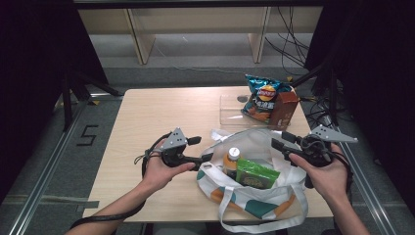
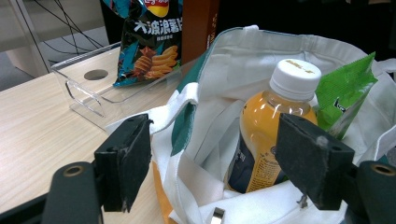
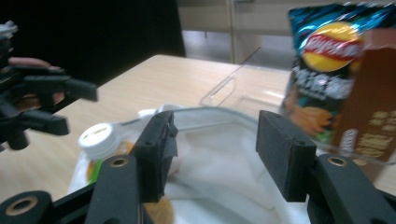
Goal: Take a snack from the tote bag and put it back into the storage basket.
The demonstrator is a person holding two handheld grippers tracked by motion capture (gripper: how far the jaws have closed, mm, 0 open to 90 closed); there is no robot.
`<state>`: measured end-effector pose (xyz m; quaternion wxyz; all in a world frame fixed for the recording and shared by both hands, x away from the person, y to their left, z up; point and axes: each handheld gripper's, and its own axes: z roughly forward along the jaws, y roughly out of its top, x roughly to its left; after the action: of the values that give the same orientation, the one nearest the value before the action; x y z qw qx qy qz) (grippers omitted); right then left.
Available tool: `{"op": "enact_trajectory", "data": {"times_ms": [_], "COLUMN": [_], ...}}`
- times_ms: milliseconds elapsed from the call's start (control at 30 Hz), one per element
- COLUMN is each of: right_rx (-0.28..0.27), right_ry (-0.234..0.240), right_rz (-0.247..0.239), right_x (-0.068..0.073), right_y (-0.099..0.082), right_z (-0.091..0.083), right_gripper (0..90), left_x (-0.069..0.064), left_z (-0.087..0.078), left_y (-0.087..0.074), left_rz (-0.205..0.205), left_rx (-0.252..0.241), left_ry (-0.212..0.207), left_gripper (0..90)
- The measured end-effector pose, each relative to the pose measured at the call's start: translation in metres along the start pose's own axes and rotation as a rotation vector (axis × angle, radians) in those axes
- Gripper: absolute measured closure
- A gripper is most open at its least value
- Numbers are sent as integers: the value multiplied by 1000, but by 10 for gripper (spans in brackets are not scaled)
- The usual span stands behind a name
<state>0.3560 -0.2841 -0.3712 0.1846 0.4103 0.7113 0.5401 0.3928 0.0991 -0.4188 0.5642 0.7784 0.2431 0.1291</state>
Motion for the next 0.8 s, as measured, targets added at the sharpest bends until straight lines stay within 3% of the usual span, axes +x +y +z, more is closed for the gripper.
{"op": "enact_trajectory", "data": {"times_ms": [100, 133, 267, 300, 333, 367, 400, 433, 500, 533, 567, 600, 633, 667, 700, 733, 767, 800], "right_rx": [8, 31, 47, 56, 60, 63, 72, 83, 79, 85, 103, 110, 100, 107, 125, 128, 143, 155], "right_ry": [23, 25, 75, 96, 109, 115, 110, 129, 137, 133, 146, 147, 137, 147, 150, 166, 170, 172], "right_rz": [-25, 10, -27, 5, -11, -5, -30, 4, -34, -30, 4, -8, -53, -57, -23, -46, -19, -41], "right_x": [3, 8, 11, 15, 14, 17, 17, 20, 20, 21, 24, 24, 23, 23, 26, 25, 27, 26], "right_y": [-6, -7, -15, -17, -18, -19, -20, -21, -23, -24, -25, -26, -27, -27, -29, -30, -32, -32], "right_z": [2, 0, 4, 4, 5, 6, 6, 6, 7, 7, 7, 6, 7, 6, 5, 6, 5, 4], "right_gripper": [480, 482, 483, 483, 485, 487, 488, 489, 491, 492, 492, 493, 493, 495, 498, 501, 503, 505], "left_x": [0, 0, 0, 0, 0, 0, 0, 0, 0, 0, 0, 0, 0, 0, 0, 0, 0, 0], "left_z": [0, 0, 1, 1, 0, 0, 1, 1, 1, 1, 0, 0, 0, 0, 0, 0, 0, 0], "left_y": [0, 0, 0, 0, 0, 0, 0, 0, 0, 0, 0, 0, 0, 0, 0, 0, 0, 0], "left_rz": [1, 6, -2, -2, -2, -3, -3, -3, -3, -3, -3, -1, -1, -1, -1, -2, -2, -2], "left_rx": [0, 0, 1, 1, 0, -1, 0, 1, 1, 2, 1, 1, -1, -1, -2, -2, -2, -2], "left_ry": [0, -3, -1, -1, -1, 0, 0, 0, -2, -1, 0, 0, 0, -1, 0, 0, 0, 0], "left_gripper": [263, 263, 263, 263, 263, 263, 263, 263, 263, 262, 262, 262, 262, 262, 262, 262, 262, 262]}}
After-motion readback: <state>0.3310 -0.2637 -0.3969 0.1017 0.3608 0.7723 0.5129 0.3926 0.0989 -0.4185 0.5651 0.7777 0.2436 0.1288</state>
